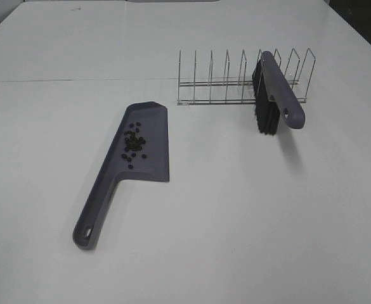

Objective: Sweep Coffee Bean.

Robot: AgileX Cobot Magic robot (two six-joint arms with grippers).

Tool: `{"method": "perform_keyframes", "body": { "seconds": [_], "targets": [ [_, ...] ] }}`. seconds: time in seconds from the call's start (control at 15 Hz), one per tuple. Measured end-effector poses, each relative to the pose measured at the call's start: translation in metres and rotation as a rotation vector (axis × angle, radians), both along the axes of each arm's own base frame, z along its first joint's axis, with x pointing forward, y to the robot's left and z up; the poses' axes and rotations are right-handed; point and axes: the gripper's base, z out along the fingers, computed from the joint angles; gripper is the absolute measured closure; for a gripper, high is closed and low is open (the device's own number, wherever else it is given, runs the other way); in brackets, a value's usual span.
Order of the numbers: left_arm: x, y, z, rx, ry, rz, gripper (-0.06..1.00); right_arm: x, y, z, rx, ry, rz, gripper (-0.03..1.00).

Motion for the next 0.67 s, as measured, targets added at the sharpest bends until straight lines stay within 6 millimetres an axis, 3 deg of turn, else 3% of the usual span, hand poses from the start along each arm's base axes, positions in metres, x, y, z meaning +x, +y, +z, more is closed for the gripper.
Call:
{"method": "perform_keyframes", "body": {
  "seconds": [0.67],
  "targets": [
    [0.0, 0.0, 0.0, 0.0, 0.0, 0.0, 0.31, 0.0, 0.0, 0.0, 0.0, 0.0, 0.0, 0.32]
  ]
}}
